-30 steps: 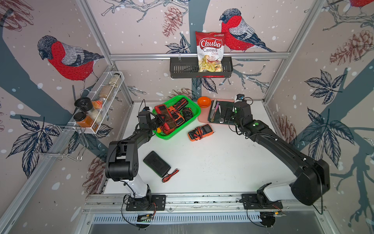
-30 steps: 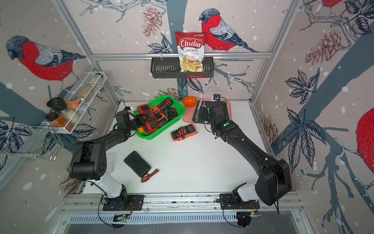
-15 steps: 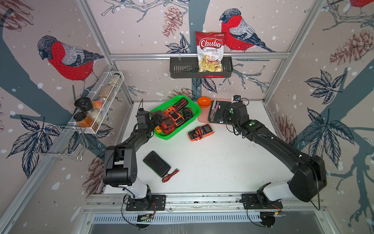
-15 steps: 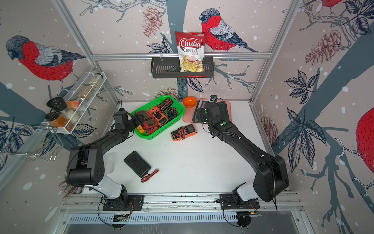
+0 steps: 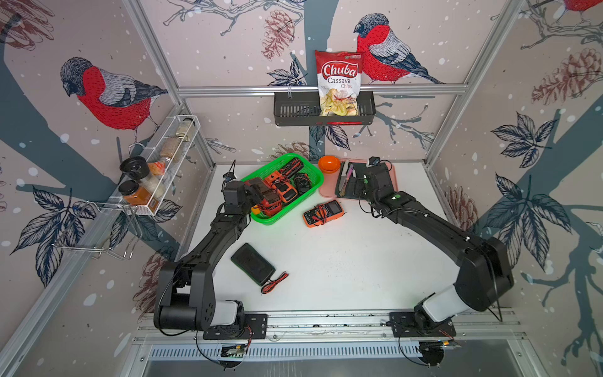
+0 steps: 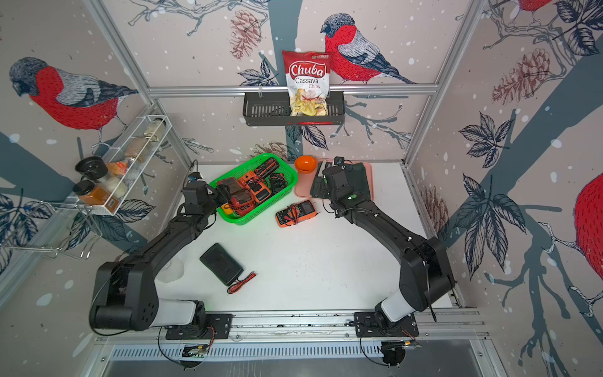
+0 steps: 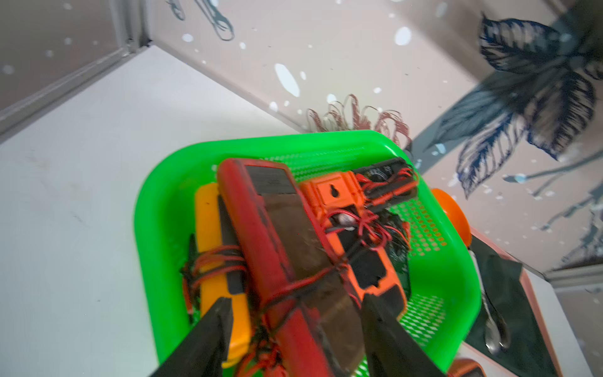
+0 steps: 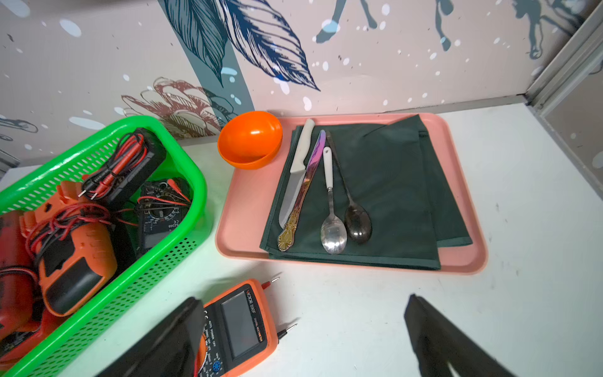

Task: Put the multimeter into the basket
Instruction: Place the multimeter in the basket, then adjust the multimeter at the center of the board.

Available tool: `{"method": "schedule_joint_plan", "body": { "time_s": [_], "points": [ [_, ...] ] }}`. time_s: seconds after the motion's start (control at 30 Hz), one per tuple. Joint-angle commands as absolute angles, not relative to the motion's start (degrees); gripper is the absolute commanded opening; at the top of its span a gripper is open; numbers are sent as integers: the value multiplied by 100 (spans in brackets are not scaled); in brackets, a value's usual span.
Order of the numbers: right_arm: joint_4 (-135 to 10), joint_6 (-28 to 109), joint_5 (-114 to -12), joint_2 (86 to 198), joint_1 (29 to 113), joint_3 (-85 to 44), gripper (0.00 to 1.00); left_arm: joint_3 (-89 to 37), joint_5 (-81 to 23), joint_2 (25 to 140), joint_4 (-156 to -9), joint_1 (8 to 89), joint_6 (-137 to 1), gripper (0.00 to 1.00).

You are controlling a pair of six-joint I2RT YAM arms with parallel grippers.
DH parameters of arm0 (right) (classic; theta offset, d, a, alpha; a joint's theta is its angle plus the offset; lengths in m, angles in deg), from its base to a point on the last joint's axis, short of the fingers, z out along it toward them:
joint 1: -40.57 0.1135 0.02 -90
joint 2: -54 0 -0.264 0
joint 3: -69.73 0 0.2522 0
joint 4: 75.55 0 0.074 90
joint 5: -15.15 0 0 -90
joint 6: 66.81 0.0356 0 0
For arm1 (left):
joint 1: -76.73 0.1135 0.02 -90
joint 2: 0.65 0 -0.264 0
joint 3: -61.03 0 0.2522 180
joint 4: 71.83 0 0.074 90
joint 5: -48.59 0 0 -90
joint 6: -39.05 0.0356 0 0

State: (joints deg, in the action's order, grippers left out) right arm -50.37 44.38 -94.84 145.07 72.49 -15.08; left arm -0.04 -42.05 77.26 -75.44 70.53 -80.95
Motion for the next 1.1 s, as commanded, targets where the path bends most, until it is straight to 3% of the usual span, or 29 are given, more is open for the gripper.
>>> {"method": "schedule_joint_plan", "body": {
  "time_s": [0.0, 0.23, 0.37, 0.83, 1.07],
  "points": [
    [-4994, 4403, -9083, 14993, 7134, -1820, 94, 180, -4430, 7500, -7490, 6678, -7928, 76],
    [-4499, 4131, -8883, 16469, 7063, -2936, 78, 760, -5149, 7057, -7516, 5463, -7942, 98],
    [-4382, 3997, -8869, 17160, 7054, -3504, 62, 1077, -5240, 6975, -7422, 4923, -8036, 98],
    [-3843, 3603, -8479, 18854, 7162, -5219, 48, 1309, -5808, 7482, -7182, 3875, -7950, 98],
    [-3461, 3610, -8643, 18885, 7298, -5111, 39, 1201, -5880, 7667, -7167, 3771, -7907, 98]
  ]
}}
